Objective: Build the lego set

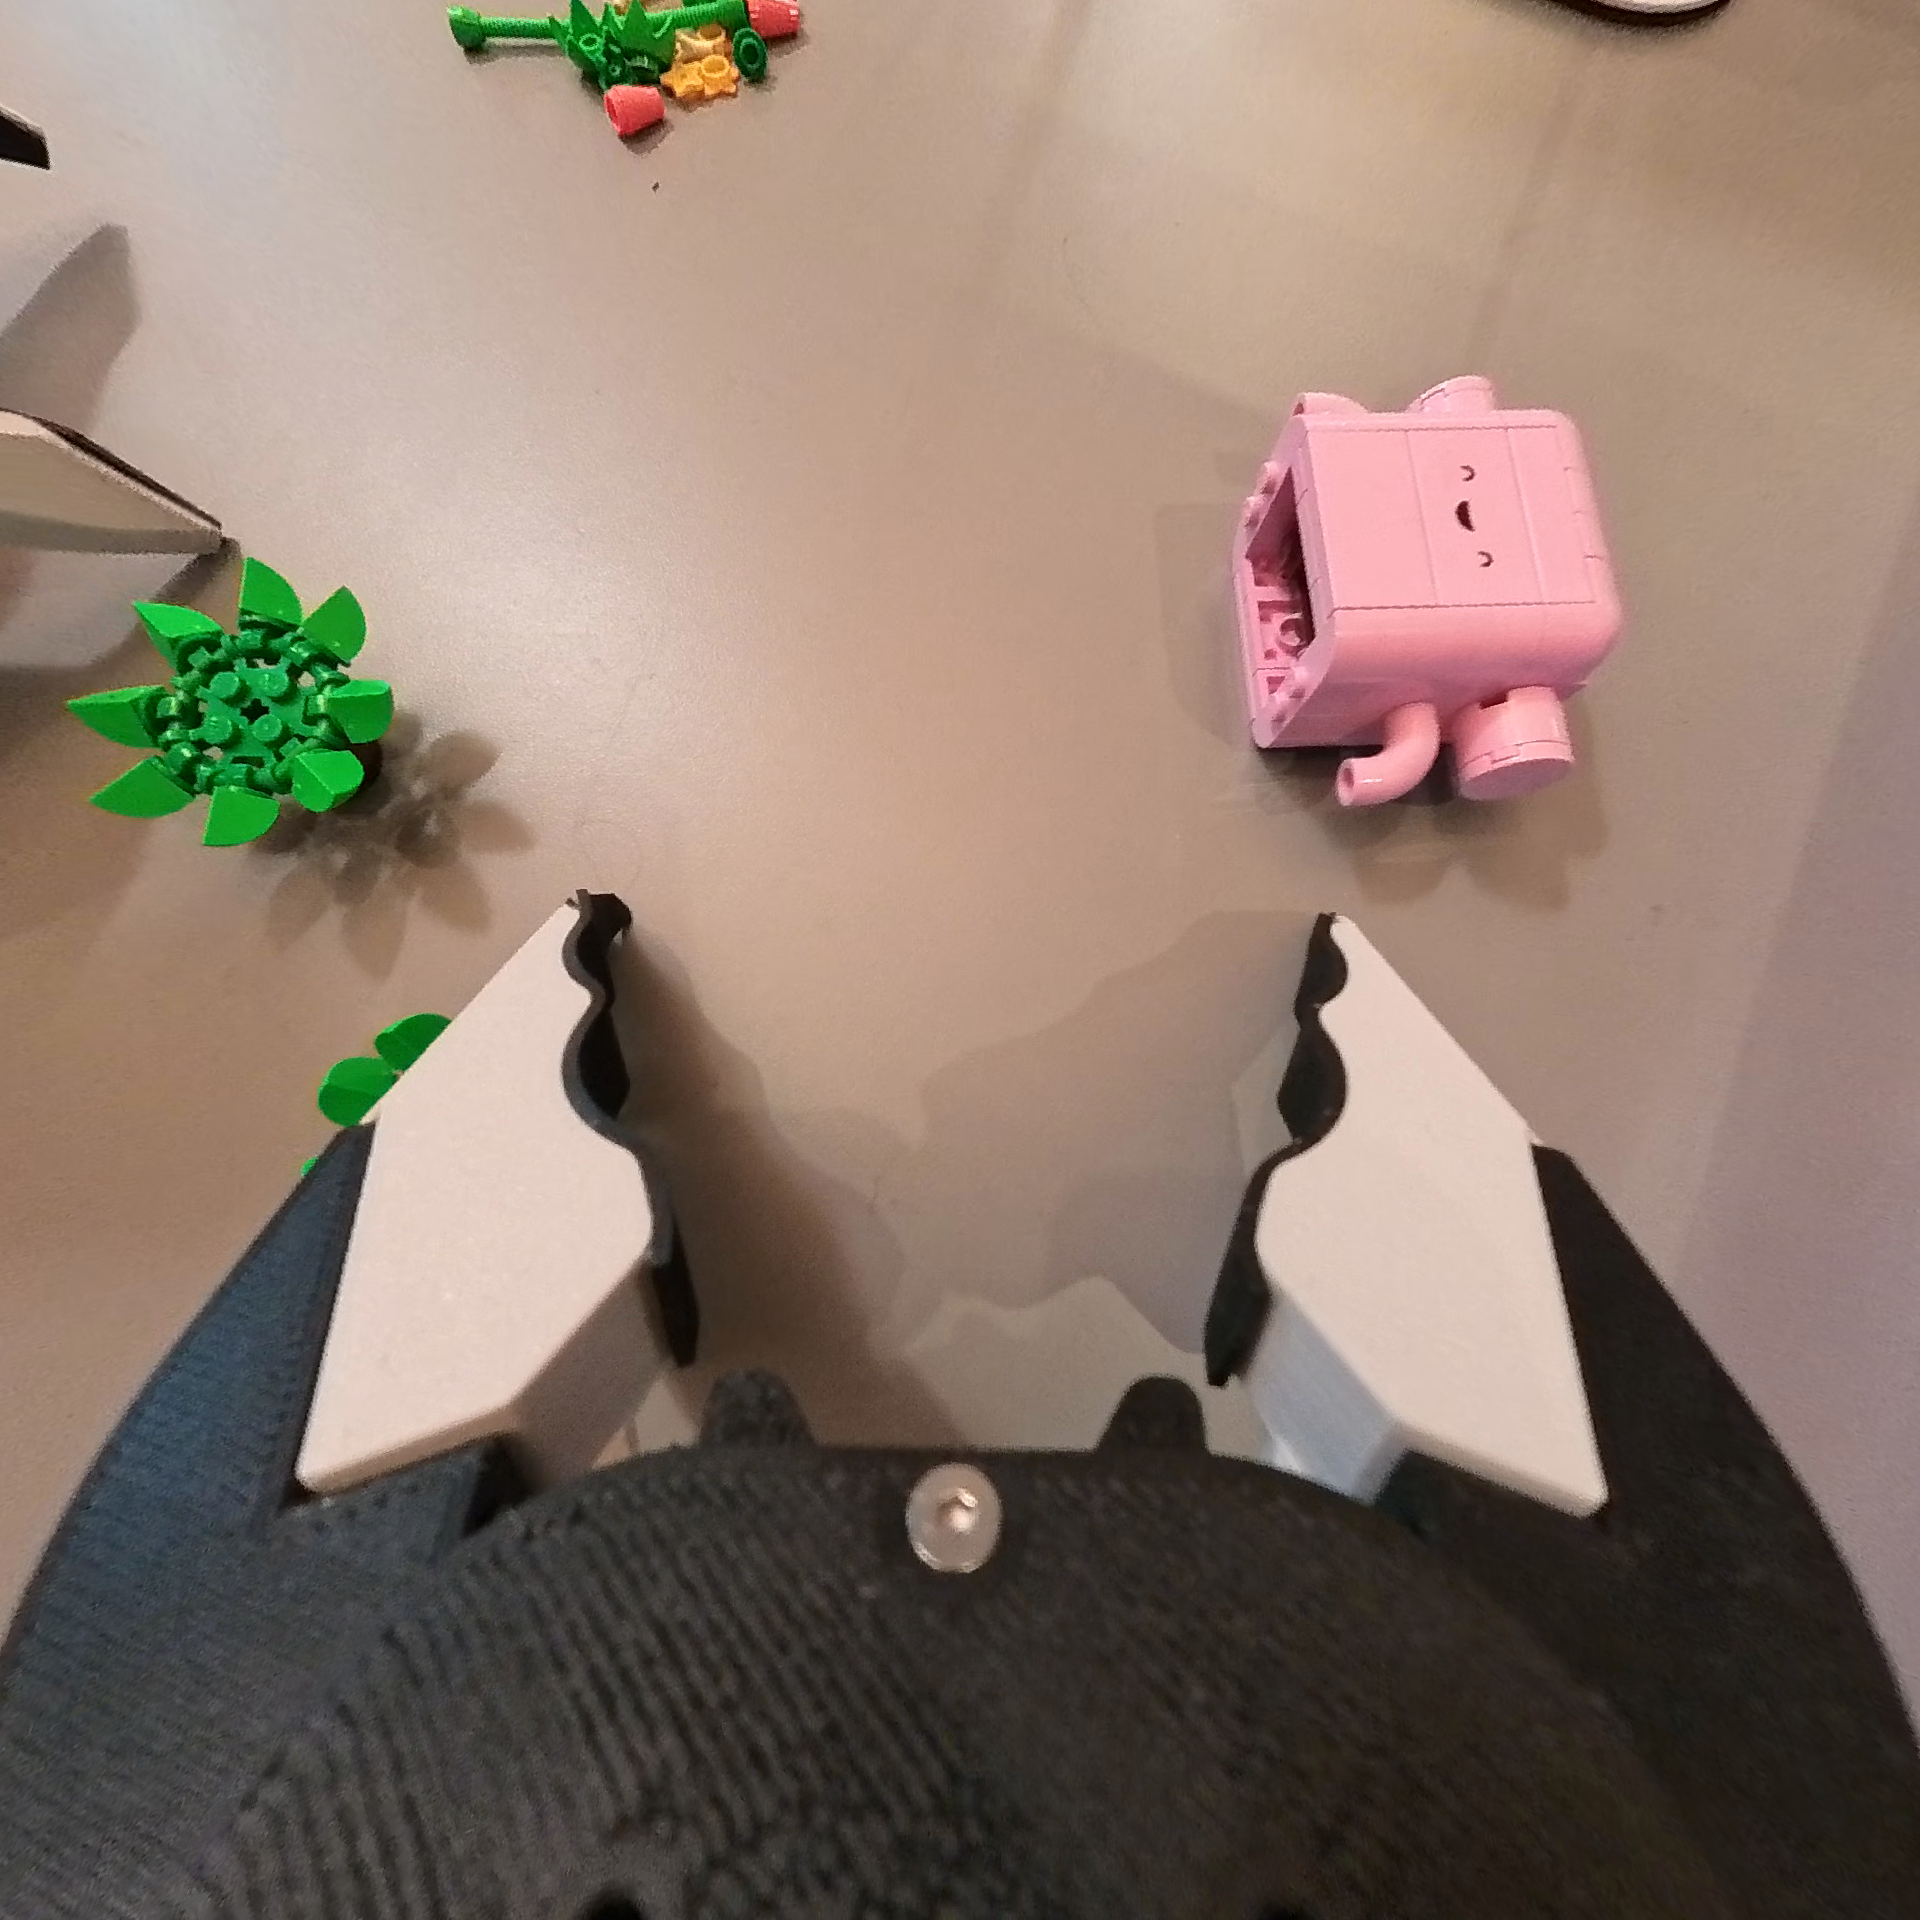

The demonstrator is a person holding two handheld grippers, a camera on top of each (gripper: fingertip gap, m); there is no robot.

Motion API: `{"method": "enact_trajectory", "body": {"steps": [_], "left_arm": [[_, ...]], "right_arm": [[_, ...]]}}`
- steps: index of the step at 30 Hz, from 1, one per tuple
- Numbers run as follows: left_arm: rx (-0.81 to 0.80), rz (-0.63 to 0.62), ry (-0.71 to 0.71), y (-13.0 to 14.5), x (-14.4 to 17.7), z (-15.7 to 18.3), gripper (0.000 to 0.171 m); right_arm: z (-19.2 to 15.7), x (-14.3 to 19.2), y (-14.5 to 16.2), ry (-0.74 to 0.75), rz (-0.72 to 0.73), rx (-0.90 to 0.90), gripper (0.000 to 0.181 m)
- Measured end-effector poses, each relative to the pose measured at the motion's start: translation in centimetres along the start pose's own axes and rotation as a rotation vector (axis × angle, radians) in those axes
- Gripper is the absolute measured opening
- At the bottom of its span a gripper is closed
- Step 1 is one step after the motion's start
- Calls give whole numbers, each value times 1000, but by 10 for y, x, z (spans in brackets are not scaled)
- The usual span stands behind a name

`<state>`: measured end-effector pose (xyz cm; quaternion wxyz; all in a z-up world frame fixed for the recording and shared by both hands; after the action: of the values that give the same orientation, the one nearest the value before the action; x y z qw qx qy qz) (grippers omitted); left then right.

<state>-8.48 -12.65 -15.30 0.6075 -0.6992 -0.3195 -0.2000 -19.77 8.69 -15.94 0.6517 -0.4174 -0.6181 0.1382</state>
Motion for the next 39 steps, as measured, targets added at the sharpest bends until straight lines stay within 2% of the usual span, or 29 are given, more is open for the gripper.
{"method": "enact_trajectory", "body": {"steps": [5,13,21,39], "left_arm": [[16,-14,-4,1,-1,-2,94],[130,-72,-47,4,-7,-15,105],[137,-84,-75,4,-8,-17,111],[141,-88,-80,5,-9,-18,114]], "right_arm": [[0,0,0,0,0,0,130],[0,0,0,0,0,0,130],[0,0,0,0,0,0,130],[0,0,0,0,0,0,130]]}}
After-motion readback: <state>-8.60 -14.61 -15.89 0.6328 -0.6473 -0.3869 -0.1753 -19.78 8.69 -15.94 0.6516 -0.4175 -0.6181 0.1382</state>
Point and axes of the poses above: each gripper's, where its closed fingertips meet, x back along the fingers, y out of its underside, z = x × y across the jaws, the point moved 7 cm from there along x, back along the fingers, and after that the axes turned 10 degrees about -y, right-handed, at the moved point
